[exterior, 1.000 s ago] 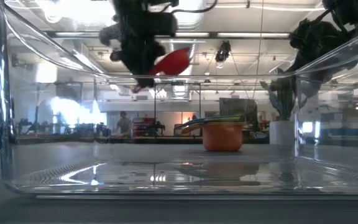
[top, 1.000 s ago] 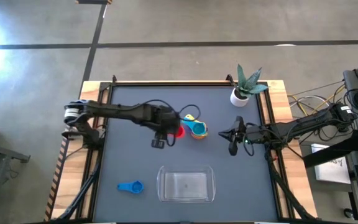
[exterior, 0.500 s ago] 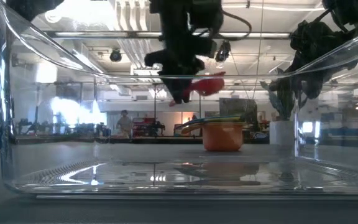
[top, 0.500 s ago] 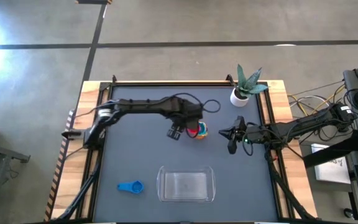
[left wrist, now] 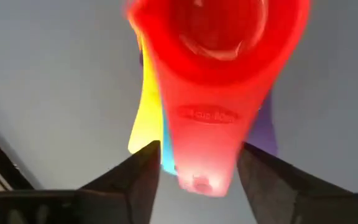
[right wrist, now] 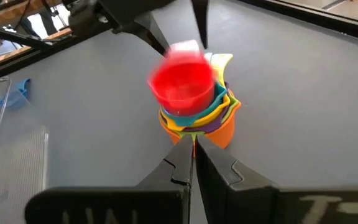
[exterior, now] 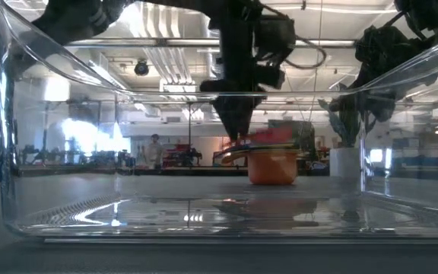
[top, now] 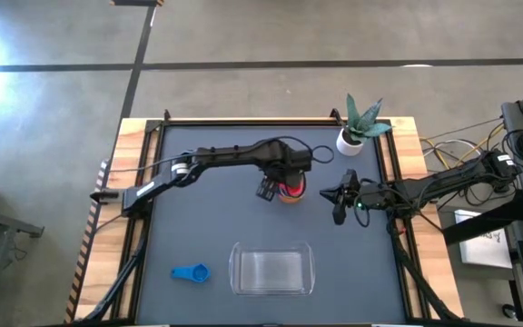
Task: Nest measuring cups in basket
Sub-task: Stack the red measuring cup on top of the light blue measuring cup, then stack the blue measuring cup on top of the red measuring cup
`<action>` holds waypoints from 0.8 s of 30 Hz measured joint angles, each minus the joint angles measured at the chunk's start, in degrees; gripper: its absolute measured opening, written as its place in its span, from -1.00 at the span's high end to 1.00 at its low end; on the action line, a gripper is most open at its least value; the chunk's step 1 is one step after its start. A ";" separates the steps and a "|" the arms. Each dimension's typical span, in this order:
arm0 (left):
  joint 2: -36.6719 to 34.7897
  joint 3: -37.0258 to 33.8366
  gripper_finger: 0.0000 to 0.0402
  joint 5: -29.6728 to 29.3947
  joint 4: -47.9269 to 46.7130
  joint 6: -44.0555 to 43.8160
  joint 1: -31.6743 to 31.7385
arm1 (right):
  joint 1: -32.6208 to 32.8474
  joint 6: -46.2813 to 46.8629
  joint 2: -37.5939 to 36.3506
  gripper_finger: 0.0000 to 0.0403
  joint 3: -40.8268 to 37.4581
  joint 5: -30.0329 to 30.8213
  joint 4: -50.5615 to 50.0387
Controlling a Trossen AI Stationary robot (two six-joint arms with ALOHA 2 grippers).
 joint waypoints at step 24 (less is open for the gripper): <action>-22.30 -23.51 0.14 9.24 5.51 -13.82 0.83 | 0.14 0.27 0.02 0.95 -0.01 -0.18 -0.42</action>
